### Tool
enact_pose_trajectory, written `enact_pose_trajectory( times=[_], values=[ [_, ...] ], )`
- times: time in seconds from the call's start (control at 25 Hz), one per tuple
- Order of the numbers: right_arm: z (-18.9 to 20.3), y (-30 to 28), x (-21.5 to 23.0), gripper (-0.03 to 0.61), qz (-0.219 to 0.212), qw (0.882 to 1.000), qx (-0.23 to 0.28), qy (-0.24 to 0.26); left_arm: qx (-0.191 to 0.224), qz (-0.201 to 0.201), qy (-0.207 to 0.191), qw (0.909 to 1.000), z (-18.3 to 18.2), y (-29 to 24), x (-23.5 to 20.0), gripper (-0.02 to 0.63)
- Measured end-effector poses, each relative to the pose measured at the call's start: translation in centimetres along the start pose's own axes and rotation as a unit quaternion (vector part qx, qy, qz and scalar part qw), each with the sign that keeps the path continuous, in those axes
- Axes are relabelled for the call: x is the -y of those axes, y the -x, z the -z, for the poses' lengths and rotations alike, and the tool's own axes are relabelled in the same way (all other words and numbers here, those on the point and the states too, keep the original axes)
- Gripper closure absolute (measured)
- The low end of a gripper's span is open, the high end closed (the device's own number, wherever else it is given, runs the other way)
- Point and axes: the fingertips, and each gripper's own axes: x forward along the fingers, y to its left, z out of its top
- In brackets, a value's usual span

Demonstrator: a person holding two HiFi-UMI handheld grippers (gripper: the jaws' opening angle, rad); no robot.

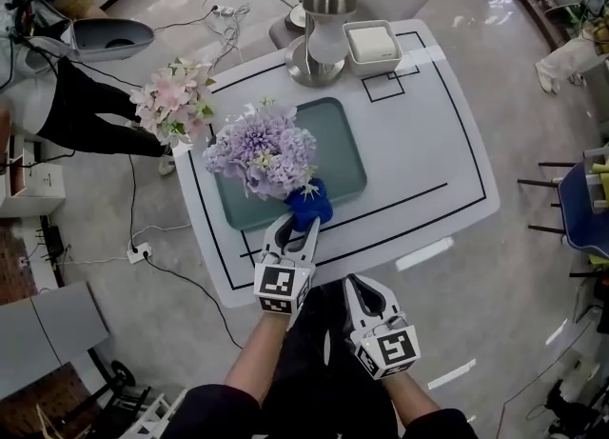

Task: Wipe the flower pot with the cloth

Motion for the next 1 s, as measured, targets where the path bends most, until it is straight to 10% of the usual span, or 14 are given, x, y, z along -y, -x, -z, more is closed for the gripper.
enact_pose_trajectory(
  times=[0.36,1.0],
  values=[
    [-0.7,-0.7,2.6,0.569,0.008,1.000,-0.001,-0.012,0.131,-0.056,0.020,0.9896,-9.8,-0.8,1.6,0.488],
    [-1.6,-2.2,5.9,0.569,0.008,1.000,-0.016,-0.014,0.052,-0.099,0.096,0.9891,-3.9,-4.9,-0.6,0.488]
  ],
)
